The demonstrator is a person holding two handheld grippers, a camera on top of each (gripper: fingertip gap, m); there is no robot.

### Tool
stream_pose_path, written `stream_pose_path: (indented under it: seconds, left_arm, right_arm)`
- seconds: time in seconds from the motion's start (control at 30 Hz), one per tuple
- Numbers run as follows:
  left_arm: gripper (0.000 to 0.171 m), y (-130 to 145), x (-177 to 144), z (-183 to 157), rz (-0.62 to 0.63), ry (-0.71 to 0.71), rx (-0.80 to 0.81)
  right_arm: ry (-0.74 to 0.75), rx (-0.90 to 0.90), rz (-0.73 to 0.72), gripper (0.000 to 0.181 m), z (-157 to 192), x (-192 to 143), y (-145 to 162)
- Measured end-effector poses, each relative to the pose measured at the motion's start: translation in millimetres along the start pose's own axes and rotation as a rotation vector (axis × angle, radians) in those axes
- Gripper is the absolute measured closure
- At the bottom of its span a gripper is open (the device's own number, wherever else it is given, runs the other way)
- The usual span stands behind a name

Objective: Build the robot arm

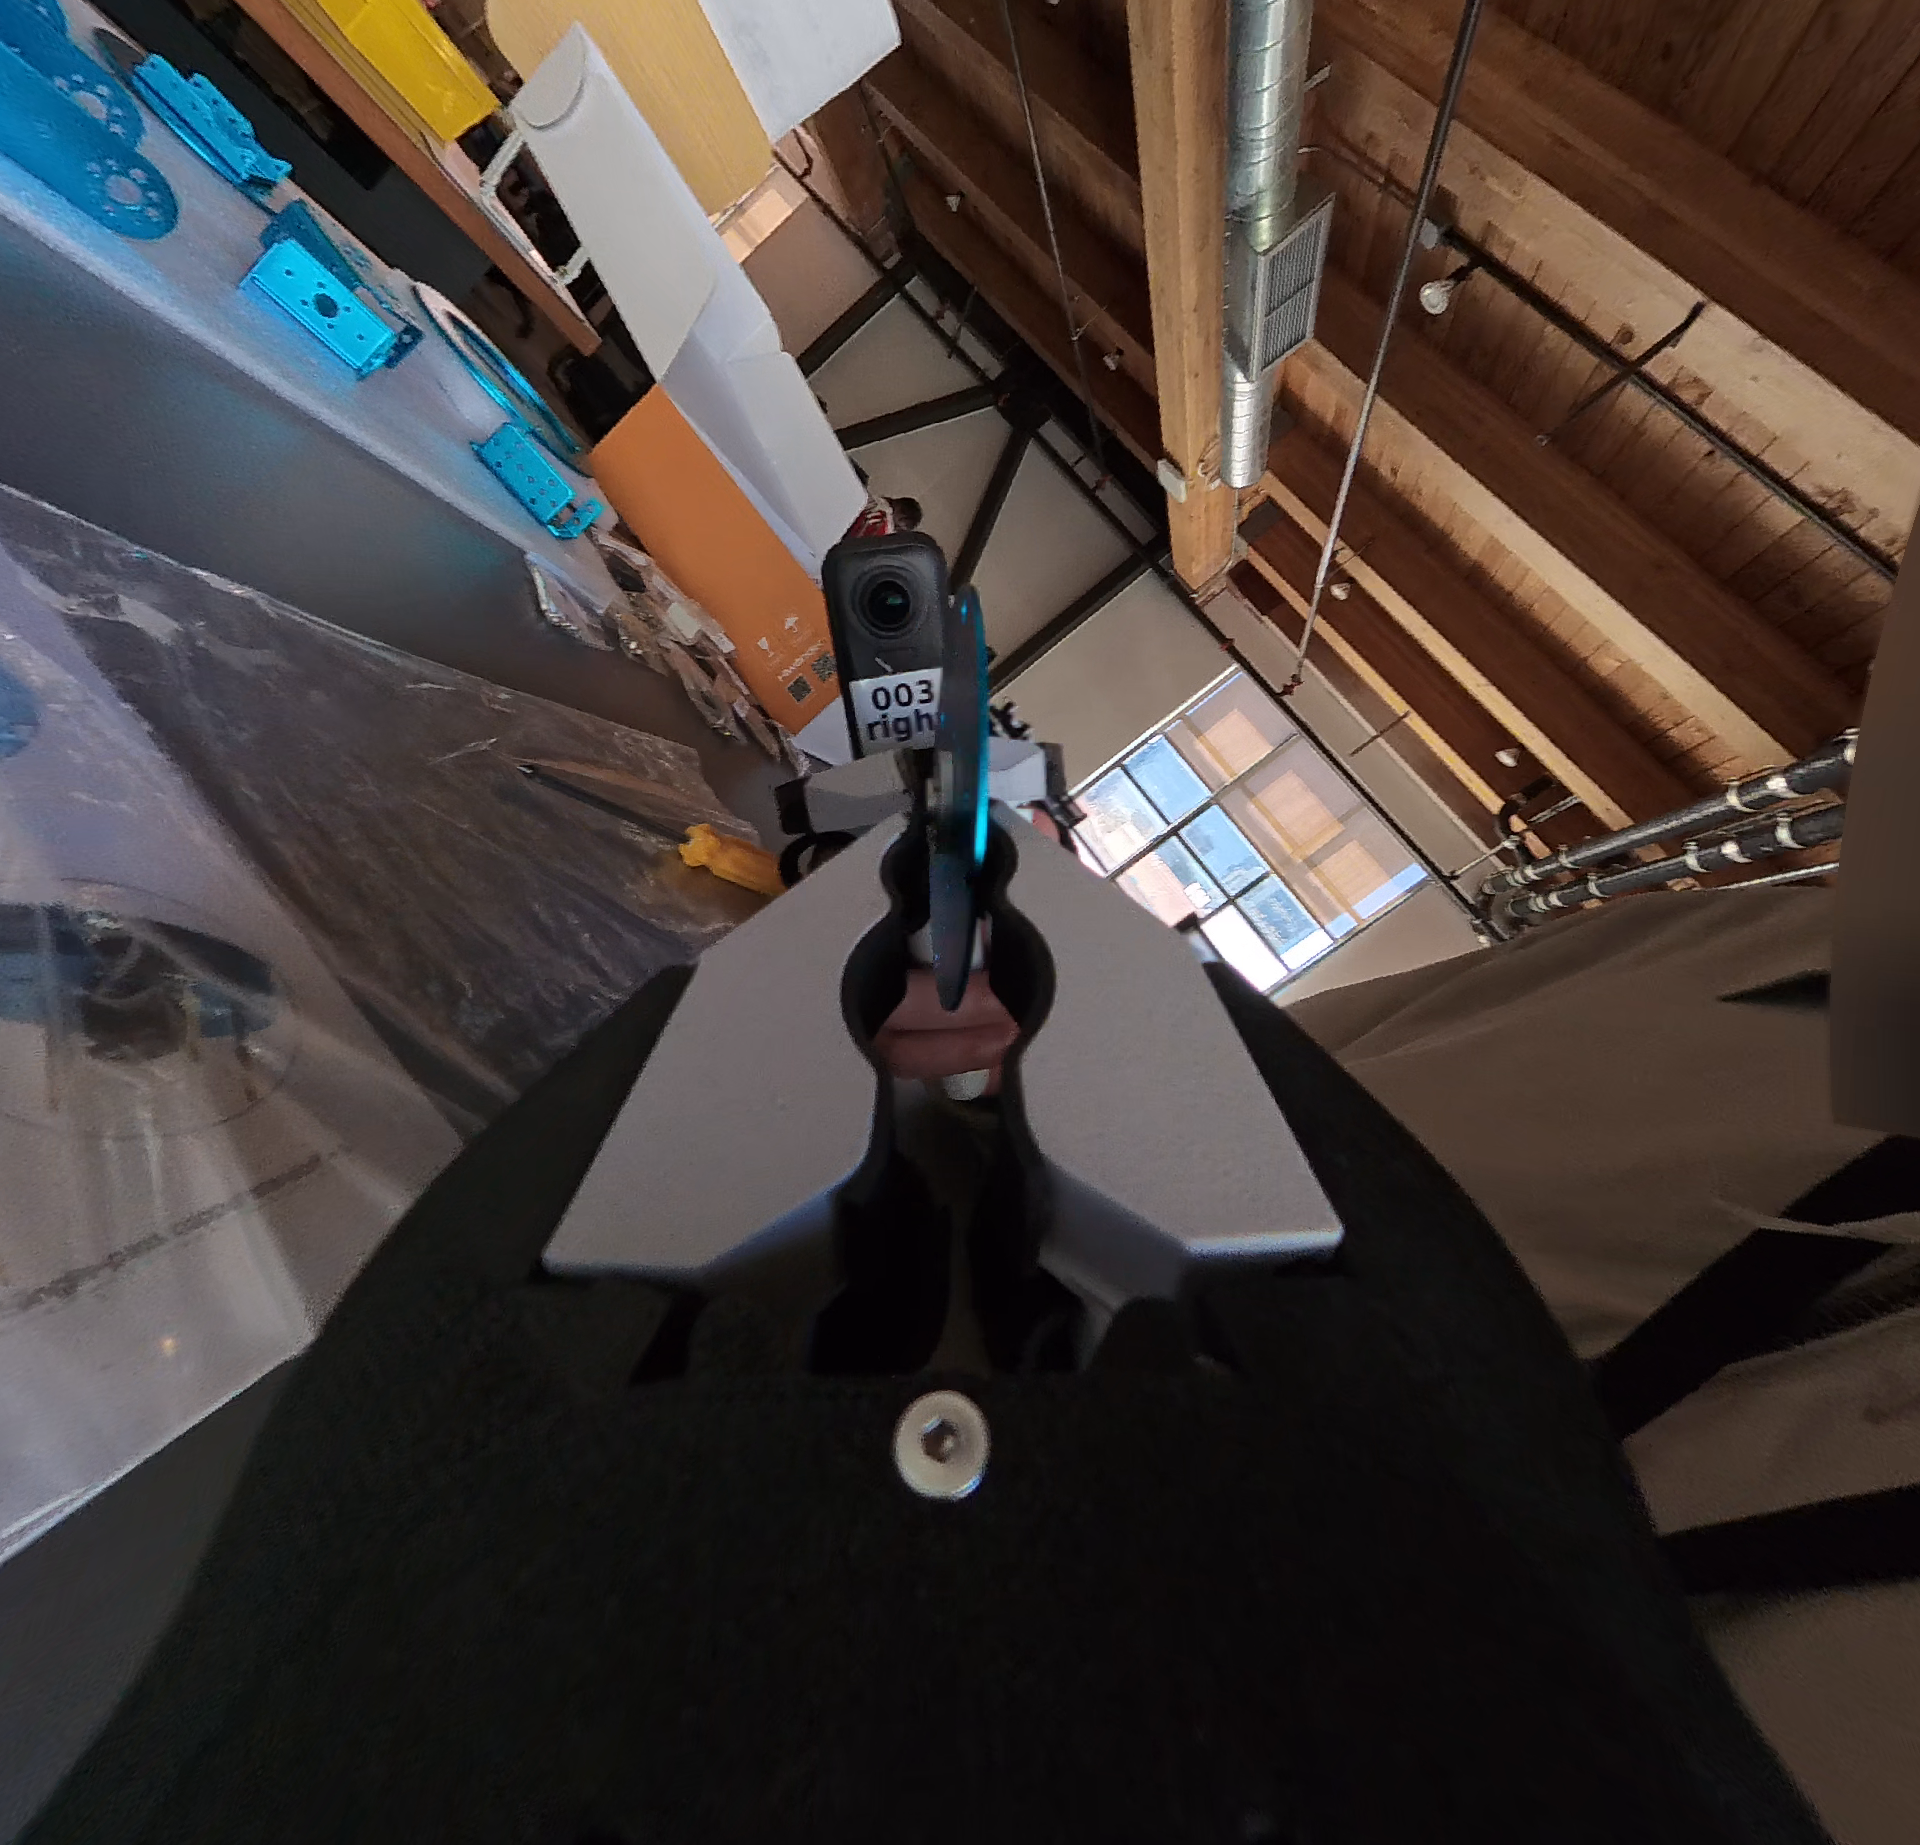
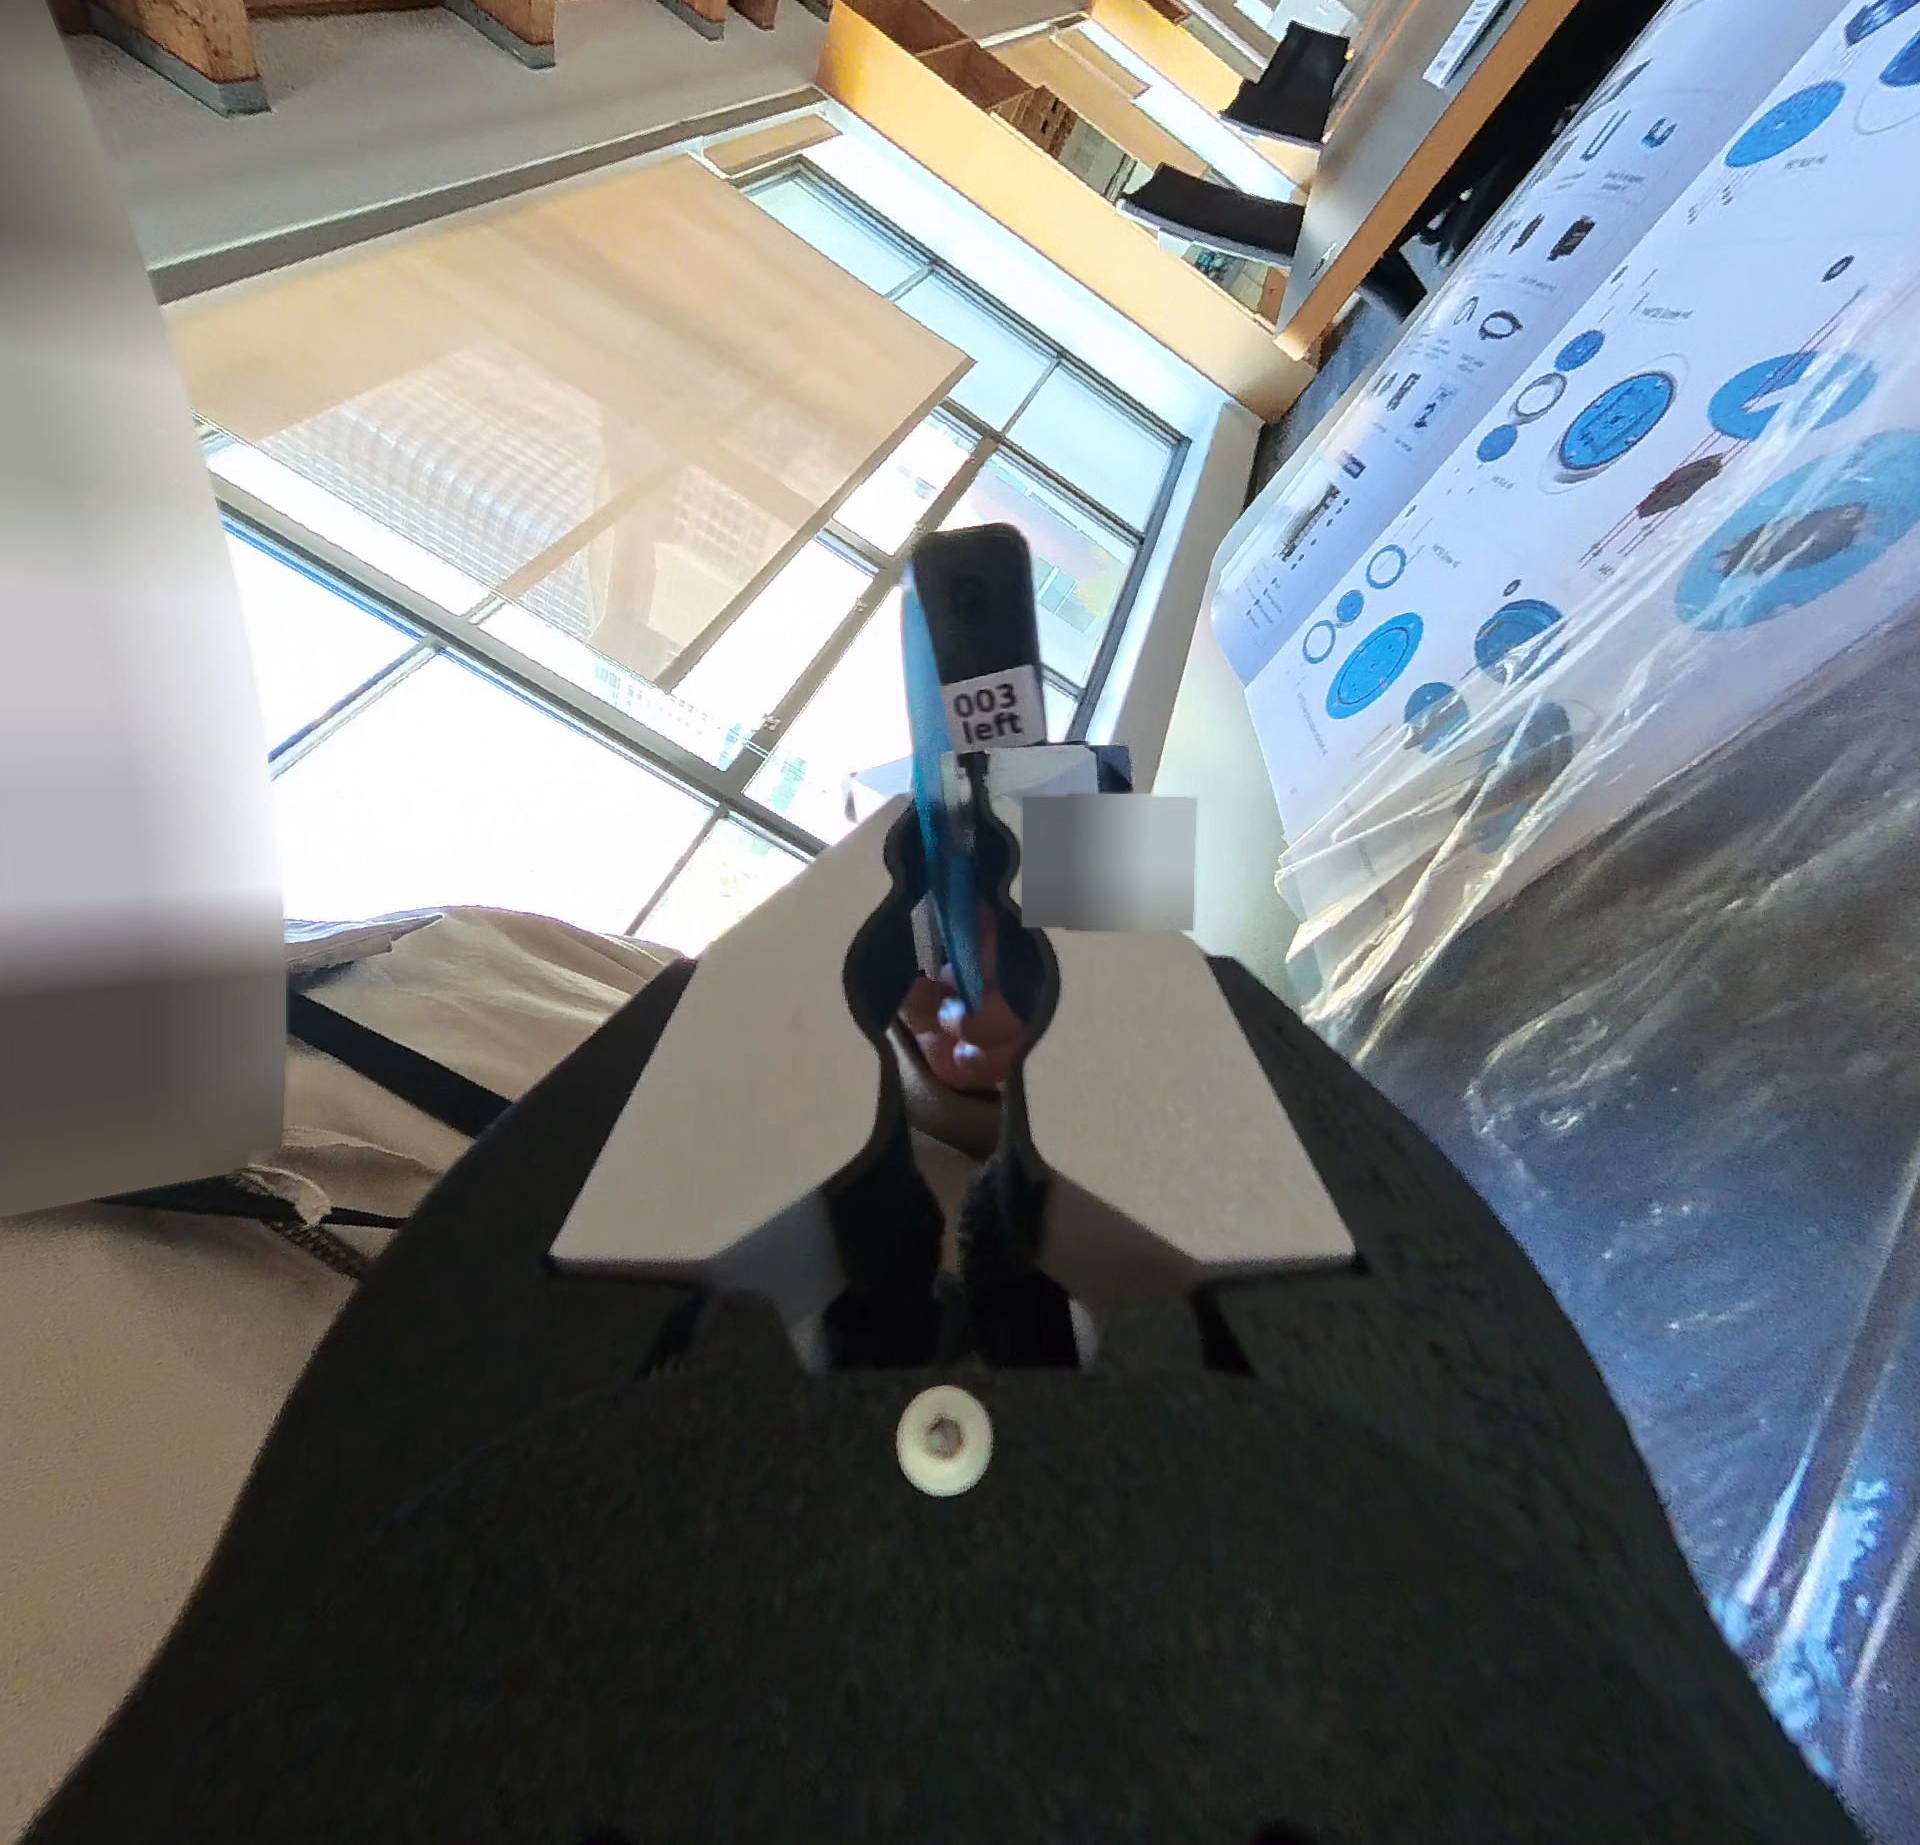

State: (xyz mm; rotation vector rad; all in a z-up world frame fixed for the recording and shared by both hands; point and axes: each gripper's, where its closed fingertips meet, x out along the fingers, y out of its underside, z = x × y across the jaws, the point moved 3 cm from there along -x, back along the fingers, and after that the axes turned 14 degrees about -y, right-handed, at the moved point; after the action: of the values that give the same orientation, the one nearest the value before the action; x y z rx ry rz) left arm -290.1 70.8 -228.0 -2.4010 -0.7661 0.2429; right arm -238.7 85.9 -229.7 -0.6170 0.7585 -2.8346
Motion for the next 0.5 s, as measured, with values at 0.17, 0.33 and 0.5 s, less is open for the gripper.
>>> stream_pose_path:
  seconds: [0.17,0.33,0.5]
  left_arm:
    - [0.159,-1.9,0.0,-2.3,-0.026,0.037,-0.005]
    - [0.16,-2.2,0.6,-3.5,-0.035,0.035,0.019]
    - [0.161,-3.0,1.3,-0.7,-0.034,0.019,0.014]
  right_arm:
    - [-0.024,0.035,-0.029,0.177,-0.3,-0.9,1.2]
    - [-0.03,0.036,-0.046,0.177,1.0,-0.8,0.4]
    - [0.006,0.011,-0.047,0.178,-0.2,-1.5,-0.4]
